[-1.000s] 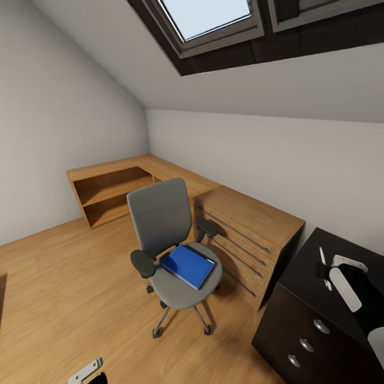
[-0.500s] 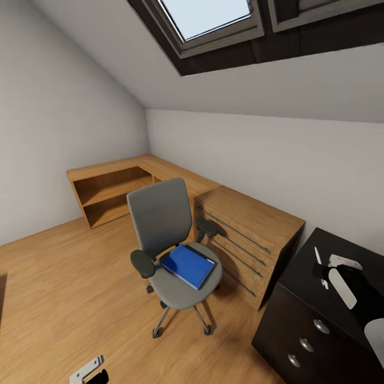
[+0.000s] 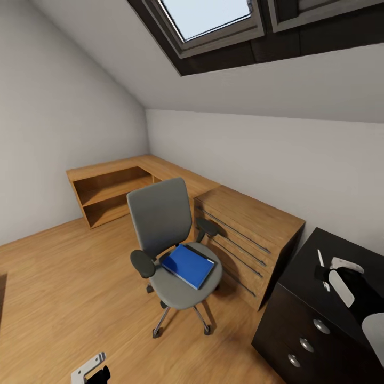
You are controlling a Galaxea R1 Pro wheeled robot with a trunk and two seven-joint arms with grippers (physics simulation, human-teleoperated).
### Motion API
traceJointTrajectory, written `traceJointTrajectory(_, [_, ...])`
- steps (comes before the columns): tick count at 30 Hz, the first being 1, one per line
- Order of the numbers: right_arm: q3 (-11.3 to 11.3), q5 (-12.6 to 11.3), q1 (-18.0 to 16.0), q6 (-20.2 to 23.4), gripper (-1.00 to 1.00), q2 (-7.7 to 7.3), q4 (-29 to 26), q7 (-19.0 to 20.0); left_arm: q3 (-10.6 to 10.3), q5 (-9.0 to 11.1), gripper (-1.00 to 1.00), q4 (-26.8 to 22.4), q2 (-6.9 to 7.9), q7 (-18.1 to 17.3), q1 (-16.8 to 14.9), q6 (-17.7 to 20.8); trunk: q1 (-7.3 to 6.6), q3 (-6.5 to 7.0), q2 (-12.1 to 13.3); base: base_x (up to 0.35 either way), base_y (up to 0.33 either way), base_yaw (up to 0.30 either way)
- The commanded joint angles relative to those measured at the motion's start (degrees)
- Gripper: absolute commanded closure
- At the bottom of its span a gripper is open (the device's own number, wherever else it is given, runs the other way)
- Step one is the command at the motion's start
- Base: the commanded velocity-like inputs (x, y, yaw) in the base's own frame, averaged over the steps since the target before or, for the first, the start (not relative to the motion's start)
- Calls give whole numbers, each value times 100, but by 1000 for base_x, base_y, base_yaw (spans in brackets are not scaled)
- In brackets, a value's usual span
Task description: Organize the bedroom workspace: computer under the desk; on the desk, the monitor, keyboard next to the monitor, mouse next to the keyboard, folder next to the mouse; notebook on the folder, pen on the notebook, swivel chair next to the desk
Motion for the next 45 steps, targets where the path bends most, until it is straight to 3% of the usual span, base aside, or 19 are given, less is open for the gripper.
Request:
traceJointTrajectory(1, [8,-63,-45,-47,100,-1,96,-36,-32,59,-100,-7,9,31,-7,-45,0,-7,-5,0,0,0])
traceJointTrajectory(6, [20,84,-106,-223,100,14,300,-26,-37,59,-100,-9,4,26,-7,-45,0,-7,-5,0,0,0])
traceJointTrajectory(10, [23,366,-119,-390,100,39,462,15,-40,59,-100,-15,1,24,-7,-45,0,-7,-5,0,0,0])
traceJointTrajectory(14, [18,384,-123,-382,100,53,479,56,-41,59,-100,-22,3,24,-7,-45,0,-7,-5,0,0,0])
traceJointTrajectory(18, [13,392,-121,-378,100,182,487,71,-36,59,-100,-110,8,24,-7,-41,0,-7,-5,0,0,0])
traceJointTrajectory(23, [-6,382,-121,-377,100,199,464,187,-32,59,-100,-157,15,22,-7,-43,0,-7,-5,0,0,0])
traceJointTrajectory(42, [15,389,-121,-377,100,208,459,273,-32,59,-100,-168,20,24,-7,-53,418,-348,-767,0,0,0])
traceJointTrajectory(45, [15,389,-121,-377,100,209,459,273,-32,59,-100,-168,20,24,-7,-54,418,-348,-767,0,0,0])
